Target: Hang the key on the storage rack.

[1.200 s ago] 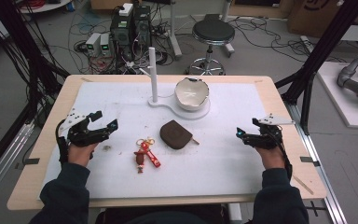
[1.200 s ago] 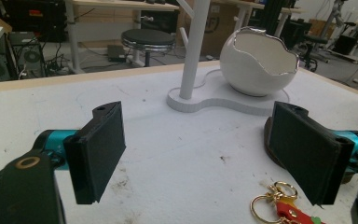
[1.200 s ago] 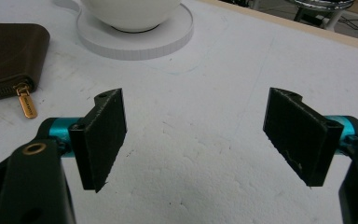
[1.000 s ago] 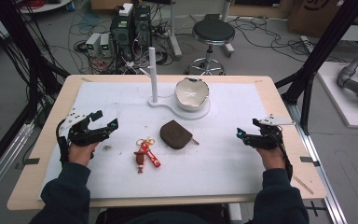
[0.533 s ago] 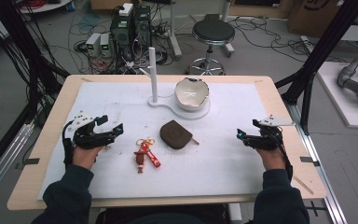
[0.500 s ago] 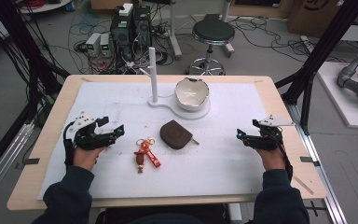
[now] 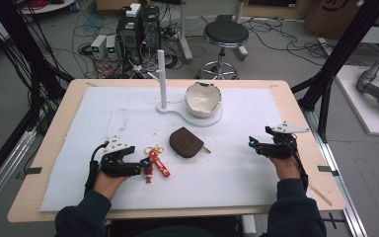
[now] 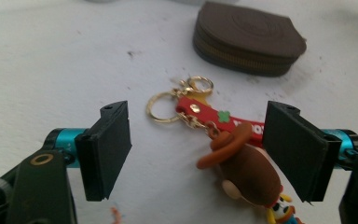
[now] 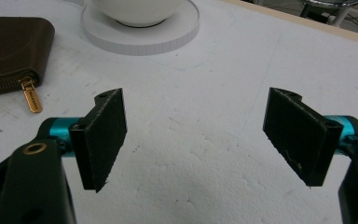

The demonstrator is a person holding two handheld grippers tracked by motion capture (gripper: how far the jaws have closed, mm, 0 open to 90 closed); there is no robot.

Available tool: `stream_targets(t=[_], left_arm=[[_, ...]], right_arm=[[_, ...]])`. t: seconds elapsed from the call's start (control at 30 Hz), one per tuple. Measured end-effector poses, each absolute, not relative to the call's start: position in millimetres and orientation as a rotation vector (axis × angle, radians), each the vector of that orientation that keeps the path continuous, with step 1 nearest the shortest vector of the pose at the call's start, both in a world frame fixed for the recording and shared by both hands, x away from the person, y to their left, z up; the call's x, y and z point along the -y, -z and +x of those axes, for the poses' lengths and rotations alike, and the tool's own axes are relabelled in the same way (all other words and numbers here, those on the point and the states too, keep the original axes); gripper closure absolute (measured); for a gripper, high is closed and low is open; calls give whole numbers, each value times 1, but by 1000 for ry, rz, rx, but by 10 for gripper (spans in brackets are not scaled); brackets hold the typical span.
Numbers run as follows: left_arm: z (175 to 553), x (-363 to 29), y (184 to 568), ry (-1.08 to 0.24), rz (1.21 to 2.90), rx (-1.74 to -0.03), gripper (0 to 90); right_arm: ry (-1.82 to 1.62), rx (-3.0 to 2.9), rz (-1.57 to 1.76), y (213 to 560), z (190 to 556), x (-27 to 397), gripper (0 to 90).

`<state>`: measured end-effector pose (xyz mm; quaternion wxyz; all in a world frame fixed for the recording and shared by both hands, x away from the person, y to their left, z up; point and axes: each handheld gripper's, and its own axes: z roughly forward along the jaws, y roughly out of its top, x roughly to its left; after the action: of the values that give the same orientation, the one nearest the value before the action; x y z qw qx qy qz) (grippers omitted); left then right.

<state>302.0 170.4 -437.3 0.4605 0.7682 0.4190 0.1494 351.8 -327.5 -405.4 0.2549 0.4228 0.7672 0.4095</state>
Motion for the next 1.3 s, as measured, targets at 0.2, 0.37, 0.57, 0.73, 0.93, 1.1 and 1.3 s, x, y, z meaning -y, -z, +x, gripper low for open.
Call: stream_targets(t=[0.2,0.37,0.57,0.73,0.93,1.1,1.3], left_arm=[[298,-157,443,-366,1946,-1072,239],[304,-150,450,-359,1995,-1100,236],[307,-149,447,-369,2048,-1072,332],[315,-157,444,-338,2050,-1082,457],[328,-171,444,-364,2051,-1088,462],[329,-181,447,-351,1987,-1137,439],[322,-176,446,-398,2011,-1160,379]], right_arm=[[-1116,-2074,1150,404,349,329,217],[-1141,-2057,1161,401,346,328,217],[-1152,-2050,1142,399,340,326,217],[-1172,-2019,1159,398,336,333,217],[-1179,-2008,1164,399,333,340,217],[-1188,-1993,1171,397,330,340,217],[-1183,-1996,1172,398,331,340,217]])
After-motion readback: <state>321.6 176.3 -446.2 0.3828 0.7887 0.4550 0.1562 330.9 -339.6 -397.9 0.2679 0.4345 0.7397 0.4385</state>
